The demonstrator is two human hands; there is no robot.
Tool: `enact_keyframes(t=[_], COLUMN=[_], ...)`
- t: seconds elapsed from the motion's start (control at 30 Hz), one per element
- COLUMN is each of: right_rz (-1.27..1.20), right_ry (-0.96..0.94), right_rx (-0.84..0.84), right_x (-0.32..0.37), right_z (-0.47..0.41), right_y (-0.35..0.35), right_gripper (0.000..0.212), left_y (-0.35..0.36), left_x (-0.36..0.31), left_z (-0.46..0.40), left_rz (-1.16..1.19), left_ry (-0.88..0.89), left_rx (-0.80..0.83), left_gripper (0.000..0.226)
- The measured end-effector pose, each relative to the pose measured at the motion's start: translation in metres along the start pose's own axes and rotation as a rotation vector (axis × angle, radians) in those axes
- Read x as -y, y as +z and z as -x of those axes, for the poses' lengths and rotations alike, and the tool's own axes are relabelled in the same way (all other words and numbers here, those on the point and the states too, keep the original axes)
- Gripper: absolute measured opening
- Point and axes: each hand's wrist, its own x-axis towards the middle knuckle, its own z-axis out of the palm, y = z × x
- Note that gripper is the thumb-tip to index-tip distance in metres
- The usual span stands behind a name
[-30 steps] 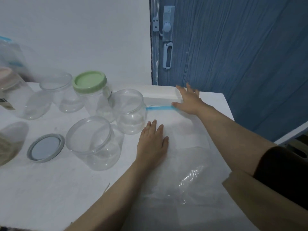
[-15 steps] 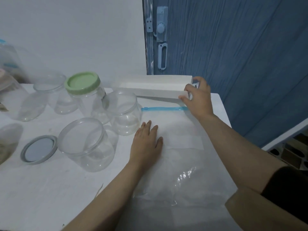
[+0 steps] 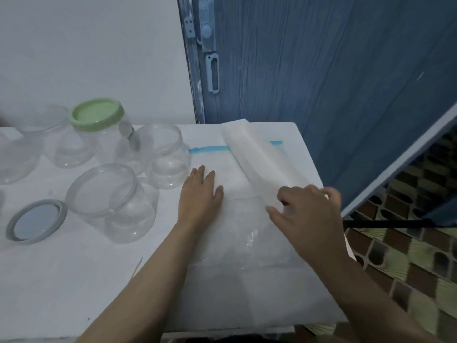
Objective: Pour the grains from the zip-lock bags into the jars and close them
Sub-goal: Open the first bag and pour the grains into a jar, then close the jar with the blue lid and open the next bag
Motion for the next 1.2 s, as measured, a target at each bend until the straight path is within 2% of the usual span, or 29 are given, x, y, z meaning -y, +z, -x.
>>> enact_keyframes(t=[0.1, 0.2, 0.43, 0.53, 0.6, 0.7, 0.87, 1.0, 1.2], right_rz=[0.002, 0.033, 0.108, 0.100, 0.050, -0.055, -0.262, -0.463, -0.708], right_ry=[0.056, 0.099, 0.187, 0.156, 0.126, 0.054, -0.072, -0.158, -0.380], right_rx=[0.209, 0.302, 0.321, 0.332, 0.271, 0.093, -0.097, -0.171, -0.184], right_x=[-0.002, -0.002, 0.000, 0.003, 0.005, 0.011, 0.045, 0.102, 0.208], right_z=[0.023, 0.034, 0.042, 0.044, 0.046, 0.047, 0.028, 0.016, 0.006], right_y=[0.012, 0.016, 0.007, 0.004, 0.007, 0.009, -0.004, -0.012, -0.008], right_gripper=[0.032, 0.029, 0.024, 0.013, 0.022, 0.031, 0.021, 0.012, 0.010], left_y=[-0.001, -0.003, -0.006, -0.010, -0.015, -0.025, -0.050, -0.085, -0.156], left_x=[0.000, -0.001, -0.001, 0.000, -0.001, -0.004, -0.010, 0.013, 0.083], left_z=[0.001, 0.002, 0.005, 0.009, 0.017, 0.038, 0.099, 0.137, 0.169], left_rz=[0.003, 0.010, 0.022, 0.207, 0.356, 0.417, 0.499, 0.469, 0.367], left_ry=[-0.012, -0.016, -0.014, -0.022, -0.039, -0.013, 0.041, 0.128, 0.088], left_rx=[0.013, 0.022, 0.045, 0.011, -0.045, -0.139, -0.383, -0.592, -0.893], left_gripper=[0.054, 0.054, 0.053, 0.048, 0.044, 0.038, 0.031, 0.032, 0.028])
